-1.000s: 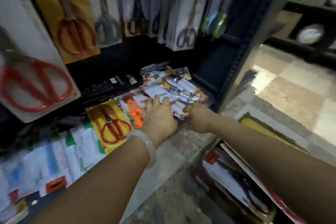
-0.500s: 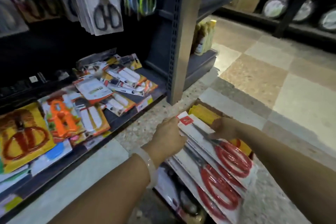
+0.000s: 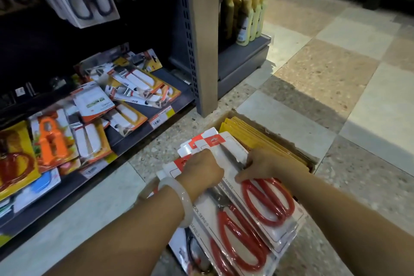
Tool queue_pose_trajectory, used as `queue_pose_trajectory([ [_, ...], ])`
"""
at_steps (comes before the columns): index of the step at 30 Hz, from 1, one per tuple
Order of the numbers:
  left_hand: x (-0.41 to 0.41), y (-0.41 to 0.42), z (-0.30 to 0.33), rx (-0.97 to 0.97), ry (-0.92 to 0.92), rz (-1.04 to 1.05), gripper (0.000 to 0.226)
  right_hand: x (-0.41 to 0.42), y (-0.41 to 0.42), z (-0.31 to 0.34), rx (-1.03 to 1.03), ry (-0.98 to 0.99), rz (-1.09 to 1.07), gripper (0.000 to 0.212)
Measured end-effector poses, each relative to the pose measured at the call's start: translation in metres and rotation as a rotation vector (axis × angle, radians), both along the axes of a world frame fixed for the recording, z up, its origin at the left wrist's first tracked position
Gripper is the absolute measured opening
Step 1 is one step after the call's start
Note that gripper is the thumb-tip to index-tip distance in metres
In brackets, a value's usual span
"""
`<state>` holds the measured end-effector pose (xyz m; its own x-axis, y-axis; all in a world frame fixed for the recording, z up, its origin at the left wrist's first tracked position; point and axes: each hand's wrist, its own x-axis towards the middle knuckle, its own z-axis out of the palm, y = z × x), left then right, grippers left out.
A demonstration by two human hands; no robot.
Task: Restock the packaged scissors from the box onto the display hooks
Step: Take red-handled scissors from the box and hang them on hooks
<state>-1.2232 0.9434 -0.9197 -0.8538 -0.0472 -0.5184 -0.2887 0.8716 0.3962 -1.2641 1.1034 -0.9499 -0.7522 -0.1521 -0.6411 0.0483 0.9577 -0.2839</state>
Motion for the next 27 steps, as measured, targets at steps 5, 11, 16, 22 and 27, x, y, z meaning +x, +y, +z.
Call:
queue_pose_trajectory([
  [5, 0.001, 0.005, -0.006, 0.138, -0.15, 0.144, 0.027, 0.006, -0.002, 0.005, -0.014, 0.056, 0.05, 0.048],
  [11, 0.009, 0.007, -0.002, 0.582, -0.237, 0.588, 0.015, 0.014, -0.019, 0.01, -0.143, 0.16, -0.015, 0.049],
  [16, 0.007, -0.016, -0.002, 0.812, -0.014, 0.769, 0.019, 0.023, -0.031, 0.031, -0.462, 0.134, -0.103, 0.042],
  [22, 0.015, -0.06, 0.003, 1.018, 0.09, 0.835, 0.032, 0.021, -0.011, 0.036, -0.31, 0.199, -0.319, 0.033],
  [27, 0.019, -0.091, 0.017, 1.169, 0.081, 0.97, 0.016, 0.04, -0.001, 0.01, -0.052, -0.07, -0.198, 0.071],
])
